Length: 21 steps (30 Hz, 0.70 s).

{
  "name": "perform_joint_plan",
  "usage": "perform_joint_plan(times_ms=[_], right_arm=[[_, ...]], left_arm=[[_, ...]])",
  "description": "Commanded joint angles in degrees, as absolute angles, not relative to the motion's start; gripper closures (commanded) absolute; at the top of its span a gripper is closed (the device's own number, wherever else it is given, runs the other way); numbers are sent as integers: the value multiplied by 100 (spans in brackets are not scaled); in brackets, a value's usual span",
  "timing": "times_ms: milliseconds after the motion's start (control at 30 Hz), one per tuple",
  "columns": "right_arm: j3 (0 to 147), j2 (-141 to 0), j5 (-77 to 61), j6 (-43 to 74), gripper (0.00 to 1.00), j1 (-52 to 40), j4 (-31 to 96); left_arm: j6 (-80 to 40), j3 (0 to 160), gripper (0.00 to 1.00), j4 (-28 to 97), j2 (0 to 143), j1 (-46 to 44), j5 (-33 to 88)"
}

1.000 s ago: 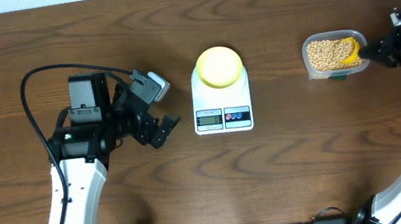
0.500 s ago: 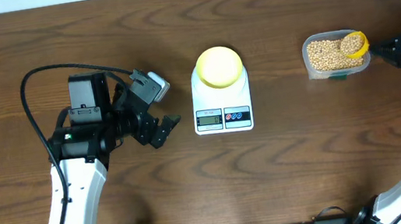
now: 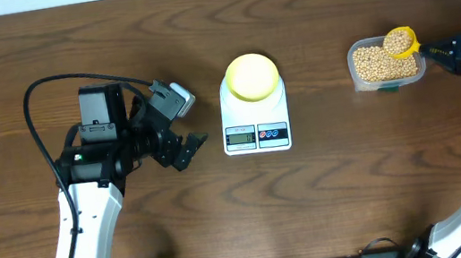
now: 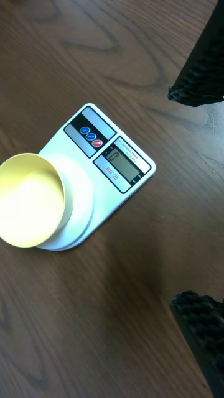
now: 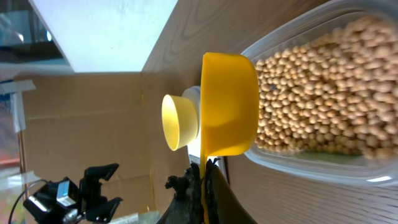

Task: Scoop item into bowl and weigh 50g on scale
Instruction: 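Tilt the scoop up to lift soybeans out of the tub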

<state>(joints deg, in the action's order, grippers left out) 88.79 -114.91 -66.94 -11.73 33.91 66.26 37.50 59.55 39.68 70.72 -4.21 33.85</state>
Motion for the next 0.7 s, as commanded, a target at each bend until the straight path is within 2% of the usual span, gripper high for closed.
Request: perform_joint_plan(times_ms=[0,433,667], right_arm=[[8853,-11555,-7078,-1337,99,3096,6643],[8853,-11555,-7323,-1216,99,2014,6630],[8853,-11555,-7419,-569,99,1352,6139]], left_arm=[[3743,5896,2,3975,7085,-392,3336],[3741,5896,2,3975,7085,-392,3336],[3741,5896,2,3977,7085,-392,3336]])
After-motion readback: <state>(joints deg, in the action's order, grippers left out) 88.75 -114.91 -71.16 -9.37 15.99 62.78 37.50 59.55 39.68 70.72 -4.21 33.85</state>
